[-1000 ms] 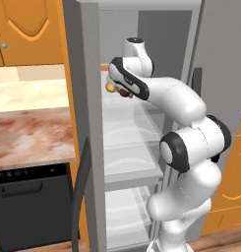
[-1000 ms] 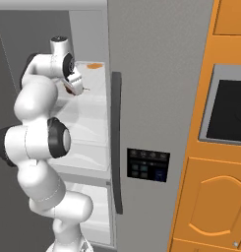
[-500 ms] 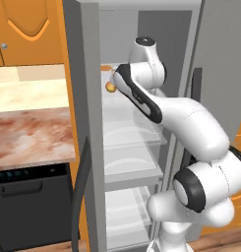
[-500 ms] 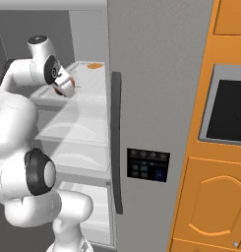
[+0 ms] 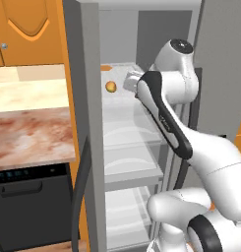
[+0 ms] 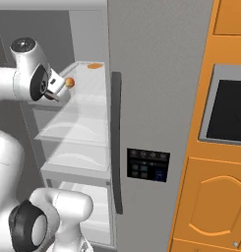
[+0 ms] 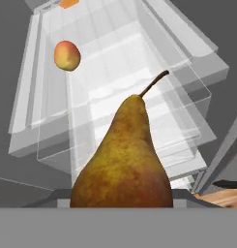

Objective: Pick up the pear and mango from the fridge and place one fruit on each plate on the dining counter.

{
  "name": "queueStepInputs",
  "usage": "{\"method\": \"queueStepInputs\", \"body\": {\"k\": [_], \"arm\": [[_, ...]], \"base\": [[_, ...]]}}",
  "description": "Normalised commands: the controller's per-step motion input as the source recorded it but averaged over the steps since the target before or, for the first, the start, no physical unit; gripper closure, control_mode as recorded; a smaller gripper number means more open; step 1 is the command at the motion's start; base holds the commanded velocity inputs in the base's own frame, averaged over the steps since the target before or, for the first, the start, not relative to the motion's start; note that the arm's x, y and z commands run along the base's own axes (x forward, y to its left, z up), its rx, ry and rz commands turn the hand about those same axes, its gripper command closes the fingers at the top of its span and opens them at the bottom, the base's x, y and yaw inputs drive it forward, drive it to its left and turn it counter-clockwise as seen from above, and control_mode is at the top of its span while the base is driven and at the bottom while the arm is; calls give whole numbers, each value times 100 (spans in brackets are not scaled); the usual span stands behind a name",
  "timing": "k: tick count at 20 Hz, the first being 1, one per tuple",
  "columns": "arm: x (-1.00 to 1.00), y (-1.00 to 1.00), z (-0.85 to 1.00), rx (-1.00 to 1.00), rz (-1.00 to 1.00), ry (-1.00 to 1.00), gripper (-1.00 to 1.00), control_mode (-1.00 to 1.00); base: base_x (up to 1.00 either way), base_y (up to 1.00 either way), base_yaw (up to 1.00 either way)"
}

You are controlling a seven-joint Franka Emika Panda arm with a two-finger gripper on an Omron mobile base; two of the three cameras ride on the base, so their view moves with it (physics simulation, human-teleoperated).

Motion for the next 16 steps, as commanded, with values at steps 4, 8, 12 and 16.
{"method": "queueStepInputs", "body": {"k": [4, 8, 12, 16], "arm": [[-91, -10, 32, 0, 9, -3, 100, -100], [-66, 0, 27, 0, 9, -1, 100, -100], [-32, -6, -22, 0, 5, 0, 100, -100], [-24, -1, -23, -9, 1, 3, 100, -100]], "base": [[0, 0, 0], [0, 0, 0], [0, 0, 0], [0, 0, 0]]}}
